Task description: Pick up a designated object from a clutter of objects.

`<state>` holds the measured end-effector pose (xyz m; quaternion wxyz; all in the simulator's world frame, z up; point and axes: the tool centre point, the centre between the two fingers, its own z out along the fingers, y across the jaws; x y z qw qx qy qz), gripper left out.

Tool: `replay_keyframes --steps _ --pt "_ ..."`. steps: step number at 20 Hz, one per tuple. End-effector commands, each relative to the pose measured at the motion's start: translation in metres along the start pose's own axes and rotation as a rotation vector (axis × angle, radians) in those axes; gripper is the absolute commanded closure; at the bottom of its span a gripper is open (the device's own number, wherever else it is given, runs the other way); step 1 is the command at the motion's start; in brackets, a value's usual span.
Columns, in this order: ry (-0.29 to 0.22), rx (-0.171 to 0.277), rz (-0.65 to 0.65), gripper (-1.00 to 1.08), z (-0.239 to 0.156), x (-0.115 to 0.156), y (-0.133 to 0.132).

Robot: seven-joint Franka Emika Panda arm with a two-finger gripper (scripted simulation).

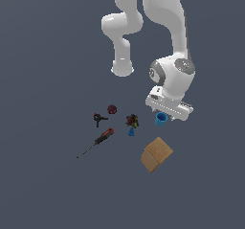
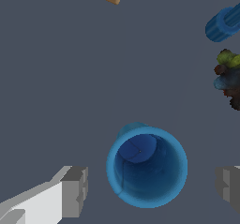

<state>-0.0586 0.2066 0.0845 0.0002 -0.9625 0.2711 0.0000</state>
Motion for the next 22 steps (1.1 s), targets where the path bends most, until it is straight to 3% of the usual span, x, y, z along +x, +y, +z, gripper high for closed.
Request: replay_keyframes --steps 1,13,14,22 --pt "0.0 -0.001 0.001 -0.92 0.008 0.0 0.001" --pt "0.0 0.0 0.003 -0.92 0.044 -0.001 0.0" --pt "0.0 0.0 0.003 1.08 0.044 -0.001 0.0" --pt "0.0 0.0 0.003 1.08 0.044 -0.001 0.0"
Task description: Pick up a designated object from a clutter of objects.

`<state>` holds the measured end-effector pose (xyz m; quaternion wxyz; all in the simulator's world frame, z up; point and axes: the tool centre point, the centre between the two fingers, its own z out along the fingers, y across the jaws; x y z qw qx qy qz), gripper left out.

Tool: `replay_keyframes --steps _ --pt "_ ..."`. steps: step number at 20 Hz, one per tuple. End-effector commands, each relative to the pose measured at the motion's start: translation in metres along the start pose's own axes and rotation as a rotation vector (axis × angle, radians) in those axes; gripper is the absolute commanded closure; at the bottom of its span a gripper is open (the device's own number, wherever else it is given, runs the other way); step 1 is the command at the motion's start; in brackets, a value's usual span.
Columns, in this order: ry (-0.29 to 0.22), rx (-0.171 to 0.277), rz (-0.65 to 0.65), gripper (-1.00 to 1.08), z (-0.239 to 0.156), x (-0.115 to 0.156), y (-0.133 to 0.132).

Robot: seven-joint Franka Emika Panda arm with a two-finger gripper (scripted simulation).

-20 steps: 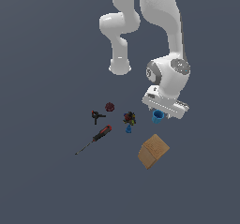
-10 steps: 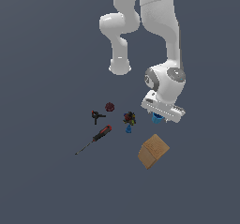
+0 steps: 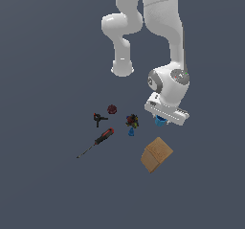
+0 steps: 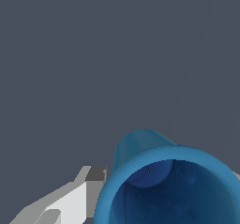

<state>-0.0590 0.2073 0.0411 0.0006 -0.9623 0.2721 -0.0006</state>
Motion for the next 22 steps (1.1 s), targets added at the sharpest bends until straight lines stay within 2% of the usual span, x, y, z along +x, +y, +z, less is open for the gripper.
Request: replay_keyframes --steps 1,11,22 --pt "-0.001 -0.001 0.001 1.08 0.001 0.0 0.001" --pt "0.0 0.0 0.0 1.08 -0.02 0.009 -0.003" --pt "0.0 -0.001 0.001 1.08 -0.097 0.045 -0.014"
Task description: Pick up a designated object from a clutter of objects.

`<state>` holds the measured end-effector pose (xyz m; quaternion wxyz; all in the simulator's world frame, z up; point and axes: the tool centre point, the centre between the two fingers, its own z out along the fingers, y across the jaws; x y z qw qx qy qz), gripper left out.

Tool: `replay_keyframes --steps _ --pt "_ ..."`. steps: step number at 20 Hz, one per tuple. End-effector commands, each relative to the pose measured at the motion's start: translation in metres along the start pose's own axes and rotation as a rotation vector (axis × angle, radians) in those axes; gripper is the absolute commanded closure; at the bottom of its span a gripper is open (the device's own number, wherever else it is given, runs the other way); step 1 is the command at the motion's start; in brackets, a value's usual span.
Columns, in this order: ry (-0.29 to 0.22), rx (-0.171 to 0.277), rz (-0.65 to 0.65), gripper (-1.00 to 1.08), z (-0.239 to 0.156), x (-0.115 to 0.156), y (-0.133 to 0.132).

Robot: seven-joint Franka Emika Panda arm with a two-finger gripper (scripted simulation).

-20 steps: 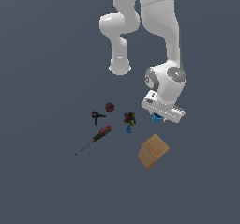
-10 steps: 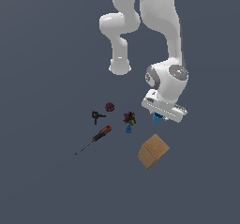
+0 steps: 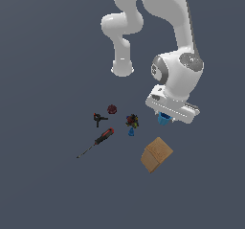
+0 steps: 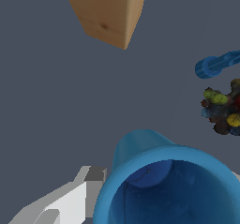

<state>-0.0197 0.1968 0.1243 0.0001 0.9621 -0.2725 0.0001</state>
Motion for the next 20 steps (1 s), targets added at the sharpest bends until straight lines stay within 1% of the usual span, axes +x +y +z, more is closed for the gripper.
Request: replay_keyframes --steps 1,13,20 --pt "0.001 0.001 0.0 1.08 -0.024 0.011 -0.003" --pt "0.001 0.0 0.0 1.08 -0.135 0.064 -0.021" --pt "0.001 0.0 0.0 1.08 -0.188 0.09 -0.031"
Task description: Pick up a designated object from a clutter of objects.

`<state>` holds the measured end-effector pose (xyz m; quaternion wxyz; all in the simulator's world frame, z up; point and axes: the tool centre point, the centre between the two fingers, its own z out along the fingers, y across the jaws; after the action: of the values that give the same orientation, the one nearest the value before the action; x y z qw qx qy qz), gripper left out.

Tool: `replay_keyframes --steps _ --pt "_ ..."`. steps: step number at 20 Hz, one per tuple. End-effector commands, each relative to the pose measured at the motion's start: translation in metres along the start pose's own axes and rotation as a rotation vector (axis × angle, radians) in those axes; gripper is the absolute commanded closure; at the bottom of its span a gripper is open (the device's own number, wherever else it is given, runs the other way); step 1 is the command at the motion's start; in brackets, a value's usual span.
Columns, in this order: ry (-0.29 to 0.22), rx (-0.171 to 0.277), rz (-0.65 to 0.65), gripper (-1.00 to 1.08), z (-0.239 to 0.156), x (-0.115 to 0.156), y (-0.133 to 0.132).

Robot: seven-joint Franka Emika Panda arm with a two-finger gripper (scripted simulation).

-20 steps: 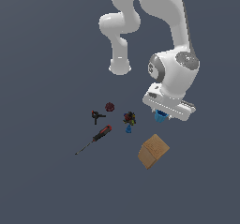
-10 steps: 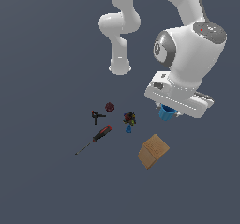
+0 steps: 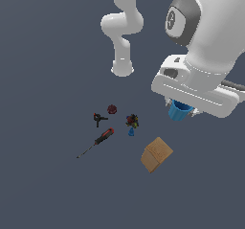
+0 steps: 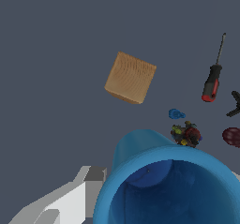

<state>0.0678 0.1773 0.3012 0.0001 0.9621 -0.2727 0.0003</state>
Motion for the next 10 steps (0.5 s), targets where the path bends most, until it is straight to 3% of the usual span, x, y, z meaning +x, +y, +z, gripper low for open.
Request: replay_keyframes --steps 1,10 --pt "0.0 0.0 0.0 1.08 -0.018 0.009 -0.003" --pt "0.0 0.0 -0.001 1.08 -0.07 0.035 -0.014"
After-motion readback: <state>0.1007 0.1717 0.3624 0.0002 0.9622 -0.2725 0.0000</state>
